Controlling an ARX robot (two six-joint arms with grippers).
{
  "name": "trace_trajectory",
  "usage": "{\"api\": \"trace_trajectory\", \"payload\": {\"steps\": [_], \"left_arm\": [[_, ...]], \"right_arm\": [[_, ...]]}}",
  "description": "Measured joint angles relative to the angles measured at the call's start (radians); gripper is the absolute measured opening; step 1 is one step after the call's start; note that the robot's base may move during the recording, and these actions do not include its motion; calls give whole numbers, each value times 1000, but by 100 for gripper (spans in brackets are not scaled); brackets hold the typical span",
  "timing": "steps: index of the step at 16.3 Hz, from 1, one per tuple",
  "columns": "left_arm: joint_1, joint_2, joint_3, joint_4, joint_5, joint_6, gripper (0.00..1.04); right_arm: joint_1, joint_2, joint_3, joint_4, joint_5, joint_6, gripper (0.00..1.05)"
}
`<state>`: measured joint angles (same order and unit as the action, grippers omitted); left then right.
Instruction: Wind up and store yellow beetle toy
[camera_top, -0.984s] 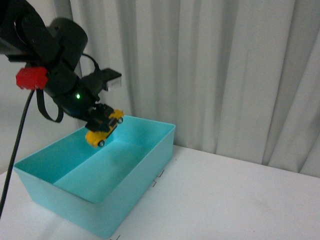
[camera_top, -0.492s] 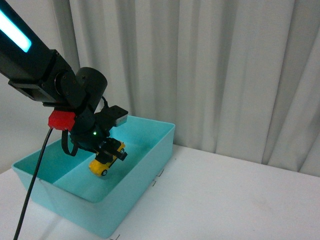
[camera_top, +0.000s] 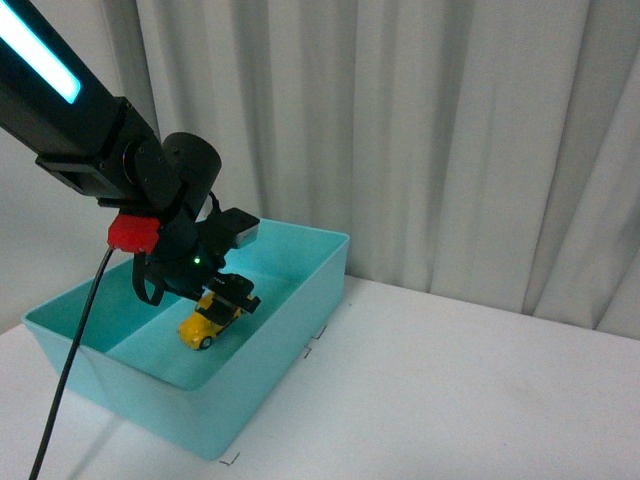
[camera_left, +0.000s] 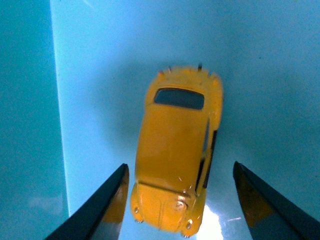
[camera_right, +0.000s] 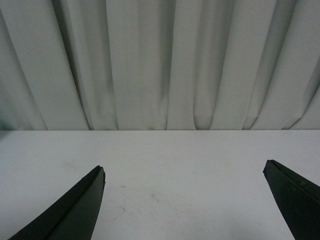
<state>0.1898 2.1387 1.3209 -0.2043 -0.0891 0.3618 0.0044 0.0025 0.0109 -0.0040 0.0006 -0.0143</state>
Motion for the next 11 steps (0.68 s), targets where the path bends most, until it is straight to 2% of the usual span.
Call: {"api": "trace_trajectory", "payload": {"steps": [3,4,8,11], "left_arm": [[0,-11,12,7,67,-40,95],[1,-41,-2,36,112,-53,99],[16,-385,-150,182,253,-66,98],[24,-605,-285,196,323,-67,98]], "right_arm": [[0,0,0,0,0,0,98],[0,0,0,0,0,0,98],[0,0,0,0,0,0,98],[0,0,0,0,0,0,98]]}}
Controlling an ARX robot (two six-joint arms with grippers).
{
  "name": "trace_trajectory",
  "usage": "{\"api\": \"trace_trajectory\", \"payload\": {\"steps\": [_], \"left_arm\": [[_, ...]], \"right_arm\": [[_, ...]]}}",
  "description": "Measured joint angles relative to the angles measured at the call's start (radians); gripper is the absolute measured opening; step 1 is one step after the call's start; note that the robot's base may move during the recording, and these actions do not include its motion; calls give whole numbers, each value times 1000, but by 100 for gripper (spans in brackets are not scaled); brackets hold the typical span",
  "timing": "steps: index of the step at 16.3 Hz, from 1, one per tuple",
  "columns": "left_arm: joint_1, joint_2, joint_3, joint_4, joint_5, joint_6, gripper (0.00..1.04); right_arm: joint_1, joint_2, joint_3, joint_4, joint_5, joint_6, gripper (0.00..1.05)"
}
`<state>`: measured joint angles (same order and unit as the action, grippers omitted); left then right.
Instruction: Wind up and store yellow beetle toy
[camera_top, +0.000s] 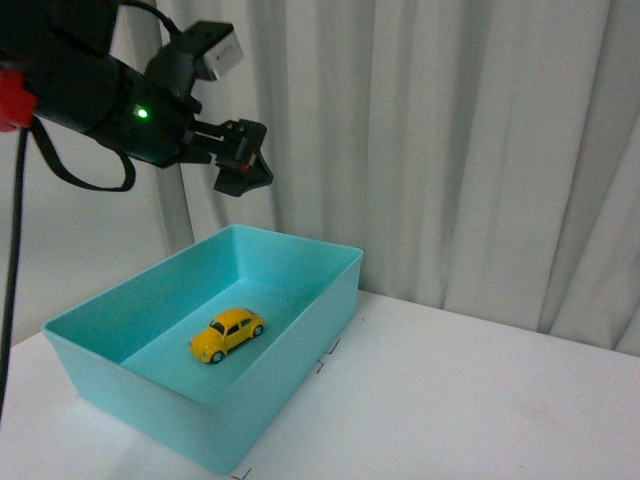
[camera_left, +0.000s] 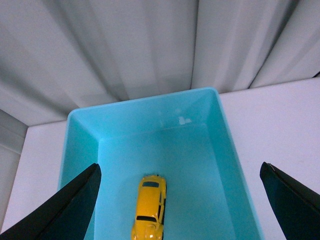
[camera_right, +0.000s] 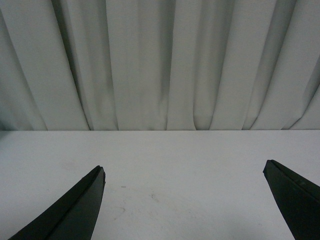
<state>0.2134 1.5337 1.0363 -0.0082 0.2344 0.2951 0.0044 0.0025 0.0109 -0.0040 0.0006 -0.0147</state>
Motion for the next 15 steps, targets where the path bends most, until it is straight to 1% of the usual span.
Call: {"api": "trace_trajectory", "payload": {"steps": [1,2,3,4,5,7,10,11,12,13,14,15], "left_arm": [[0,-74,-40,-16,13,0,98],[-7,-167,-131,157,-6,-42,93],[-32,-311,-261,345,-60,-131,80],[-60,-452,-383,455,-76,-207,68],[-80,-533,-470,518,-86,-246,55],[-101,-575,-616,547,-121,-273,31],[-125,-640,-727,567,-145,-288,6],[-135,-689,-755,584,-153,-290,2],[-143,-715,-774,586,-164,-291,2],[-192,-738,-806,584,-220,-291,2],[-216,-758,-835,575,-222,-291,2],[-220,-782,-863,564,-224,-291,2]], "right_arm": [[0,0,0,0,0,0,98],[0,0,0,0,0,0,98],[0,0,0,0,0,0,98],[0,0,0,0,0,0,98],[0,0,0,0,0,0,98],[0,0,0,0,0,0,98],[0,0,0,0,0,0,98],[0,0,0,1,0,0,98],[0,0,0,0,-2,0,98],[0,0,0,0,0,0,98],[0,0,0,0,0,0,98],[0,0,0,0,0,0,98]]}}
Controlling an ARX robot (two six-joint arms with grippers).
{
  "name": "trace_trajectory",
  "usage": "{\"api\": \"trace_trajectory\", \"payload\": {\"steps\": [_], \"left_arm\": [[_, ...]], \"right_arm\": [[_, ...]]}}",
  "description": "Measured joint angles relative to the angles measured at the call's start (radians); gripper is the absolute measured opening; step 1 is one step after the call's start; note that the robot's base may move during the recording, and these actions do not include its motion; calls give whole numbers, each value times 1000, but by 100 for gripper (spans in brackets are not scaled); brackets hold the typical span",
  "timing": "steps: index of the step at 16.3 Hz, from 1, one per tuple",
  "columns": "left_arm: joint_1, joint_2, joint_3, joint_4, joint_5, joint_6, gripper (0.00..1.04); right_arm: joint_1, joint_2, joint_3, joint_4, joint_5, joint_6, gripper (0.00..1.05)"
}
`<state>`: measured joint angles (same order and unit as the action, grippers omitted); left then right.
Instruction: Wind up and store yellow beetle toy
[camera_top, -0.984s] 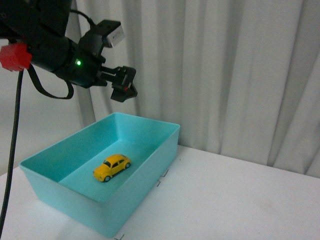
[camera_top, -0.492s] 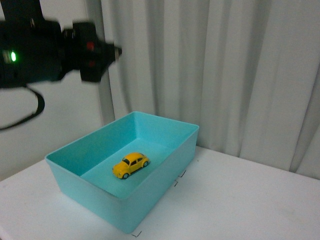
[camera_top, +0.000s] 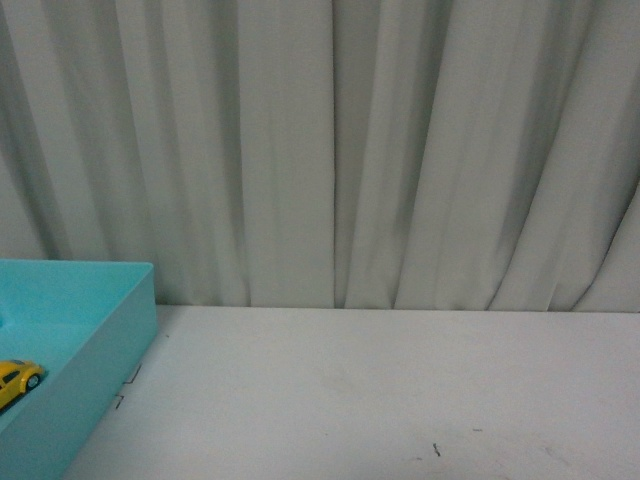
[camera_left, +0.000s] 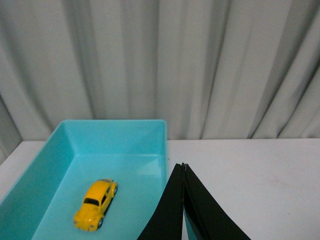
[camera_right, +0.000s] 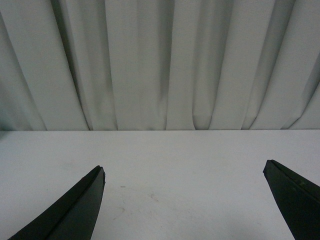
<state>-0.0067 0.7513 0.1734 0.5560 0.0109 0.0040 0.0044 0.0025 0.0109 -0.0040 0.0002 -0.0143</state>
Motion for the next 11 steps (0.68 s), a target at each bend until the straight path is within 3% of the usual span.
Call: {"api": "trace_trajectory", "payload": {"steps": [11], "left_arm": [[8,-272,-120,-135,-12,0,2]], "right_arm": [[0,0,0,0,0,0,98]]}}
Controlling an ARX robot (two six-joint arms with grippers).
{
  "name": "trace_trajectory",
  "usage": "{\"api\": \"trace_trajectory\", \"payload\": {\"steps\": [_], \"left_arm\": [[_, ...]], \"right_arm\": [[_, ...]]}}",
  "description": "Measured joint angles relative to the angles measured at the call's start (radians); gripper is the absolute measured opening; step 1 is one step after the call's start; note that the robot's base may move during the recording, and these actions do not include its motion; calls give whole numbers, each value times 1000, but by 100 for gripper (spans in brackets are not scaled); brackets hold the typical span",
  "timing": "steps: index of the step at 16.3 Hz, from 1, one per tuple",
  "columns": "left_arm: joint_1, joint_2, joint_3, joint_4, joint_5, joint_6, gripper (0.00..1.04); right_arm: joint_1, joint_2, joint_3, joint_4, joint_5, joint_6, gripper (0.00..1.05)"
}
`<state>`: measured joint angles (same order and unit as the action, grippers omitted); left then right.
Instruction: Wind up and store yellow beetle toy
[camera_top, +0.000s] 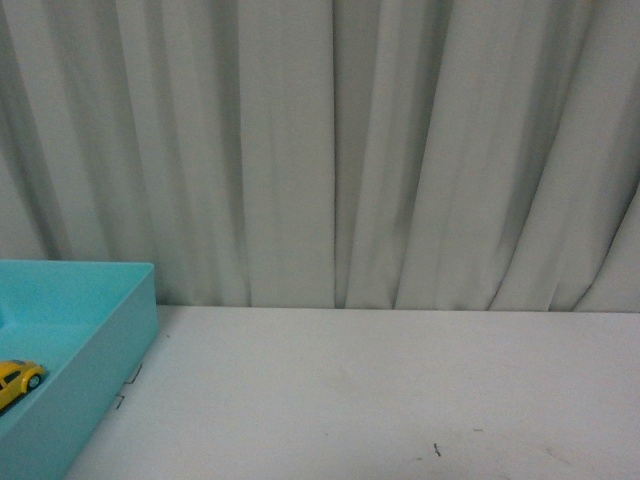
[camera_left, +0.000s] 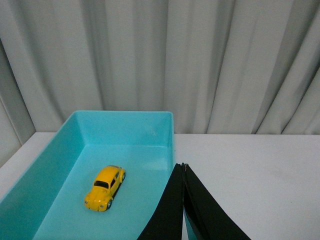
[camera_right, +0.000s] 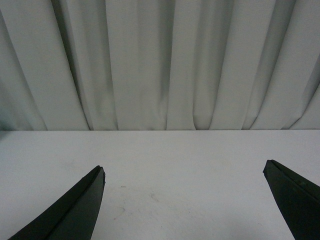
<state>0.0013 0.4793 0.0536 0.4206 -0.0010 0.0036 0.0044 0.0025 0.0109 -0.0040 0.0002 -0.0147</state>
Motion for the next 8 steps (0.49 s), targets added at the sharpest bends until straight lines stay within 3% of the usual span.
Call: {"api": "trace_trajectory", "payload": {"steps": [3,8], "left_arm": [[0,-63,-38,8,0,0,2],[0,-196,-44,-139,0,0,2]], "right_arm": [[0,0,0,0,0,0,98],[0,0,0,0,0,0,98]]}}
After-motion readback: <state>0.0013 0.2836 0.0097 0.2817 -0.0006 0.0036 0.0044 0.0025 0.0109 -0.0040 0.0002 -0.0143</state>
